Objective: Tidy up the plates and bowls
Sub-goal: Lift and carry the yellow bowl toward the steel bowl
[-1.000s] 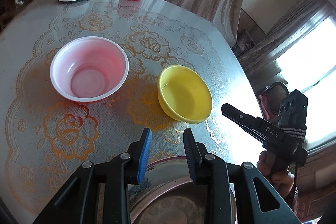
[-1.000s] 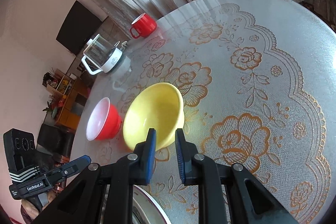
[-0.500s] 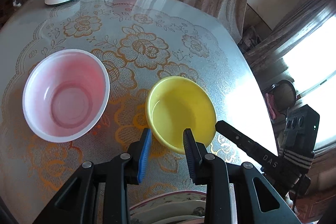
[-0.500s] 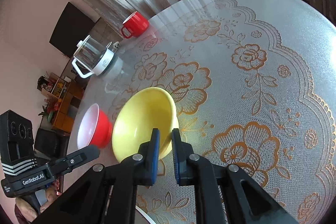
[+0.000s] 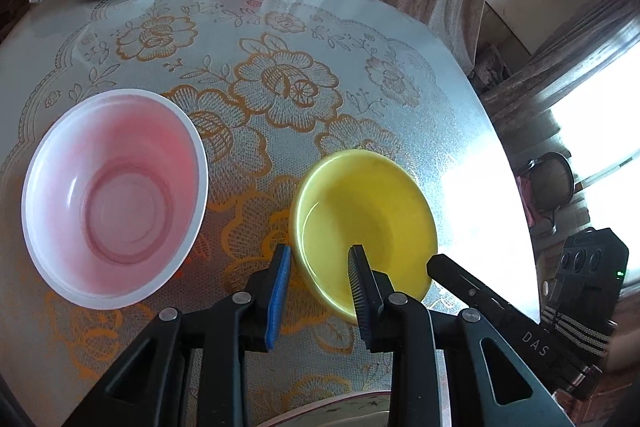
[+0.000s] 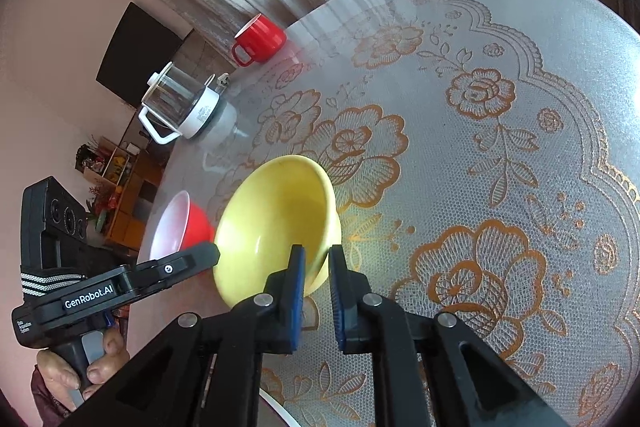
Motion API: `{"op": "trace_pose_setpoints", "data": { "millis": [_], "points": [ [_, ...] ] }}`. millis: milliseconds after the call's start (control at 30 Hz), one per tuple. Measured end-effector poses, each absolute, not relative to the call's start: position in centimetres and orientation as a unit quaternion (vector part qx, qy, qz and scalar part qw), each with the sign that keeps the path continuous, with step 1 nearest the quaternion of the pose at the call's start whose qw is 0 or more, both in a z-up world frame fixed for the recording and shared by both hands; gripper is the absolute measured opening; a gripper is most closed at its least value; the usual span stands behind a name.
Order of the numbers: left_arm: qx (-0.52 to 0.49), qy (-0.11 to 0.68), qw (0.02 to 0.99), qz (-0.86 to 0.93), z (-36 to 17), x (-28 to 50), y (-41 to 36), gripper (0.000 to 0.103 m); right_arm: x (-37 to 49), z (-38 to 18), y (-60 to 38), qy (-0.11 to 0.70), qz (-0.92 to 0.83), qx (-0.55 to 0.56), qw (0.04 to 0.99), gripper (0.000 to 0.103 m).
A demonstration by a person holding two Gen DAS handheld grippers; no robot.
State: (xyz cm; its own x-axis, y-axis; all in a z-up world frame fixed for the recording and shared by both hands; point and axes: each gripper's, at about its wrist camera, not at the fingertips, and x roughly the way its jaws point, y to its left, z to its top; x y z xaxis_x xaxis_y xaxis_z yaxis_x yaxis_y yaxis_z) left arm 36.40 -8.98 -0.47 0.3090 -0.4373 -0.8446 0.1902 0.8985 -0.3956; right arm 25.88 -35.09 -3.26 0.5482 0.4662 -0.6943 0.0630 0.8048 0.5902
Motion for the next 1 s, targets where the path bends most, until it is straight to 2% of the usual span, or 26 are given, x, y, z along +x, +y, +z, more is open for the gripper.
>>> {"op": "trace_pose_setpoints", "data": {
  "millis": [100,133,433,467,533,667,700,767,867,1000],
  "points": [
    [-0.105,0.555,0.803,-0.190,-0.9,36.5,-8.9,0.013,25.7,-3.3,-35.0,0.458,0.119,0.288,0.833,0.012],
    [-0.111,0.557,0.800,-0.194,-1.0,36.4,-8.8,0.012,25.6,-3.2,-35.0,0.457,0.117,0.284,0.835,0.012],
    [-0.126,0.569,0.780,-0.226,-1.1,34.9,-8.3,0.012,23.5,-2.5,-35.9,0.459,0.123,0.295,0.829,0.012],
    [-0.127,0.568,0.782,-0.223,-1.1,34.9,-8.2,0.014,23.3,-2.6,-35.9,0.461,0.125,0.296,0.827,0.012],
    [-0.132,0.568,0.782,-0.221,-1.2,35.0,-8.1,0.025,23.1,-2.9,-35.9,0.465,0.124,0.298,0.824,0.015],
    [-0.114,0.561,0.791,-0.218,-1.0,35.0,-8.4,0.025,22.7,-3.3,-36.4,0.461,0.116,0.311,0.823,0.018],
    [-0.107,0.559,0.793,-0.217,-1.0,34.9,-8.5,0.024,22.5,-3.4,-36.4,0.460,0.115,0.313,0.823,0.018],
    [-0.100,0.556,0.793,-0.229,-1.1,34.5,-8.8,0.011,22.3,-3.4,-36.3,0.457,0.115,0.309,0.826,0.018],
    [-0.085,0.541,0.806,-0.226,-0.4,33.8,-9.1,0.011,22.2,-3.4,-35.8,0.456,0.115,0.304,0.828,0.011],
    [-0.099,0.540,0.804,-0.228,-0.3,33.2,-8.4,0.011,21.7,-3.0,-35.7,0.455,0.116,0.305,0.829,0.011]
  ]
}}
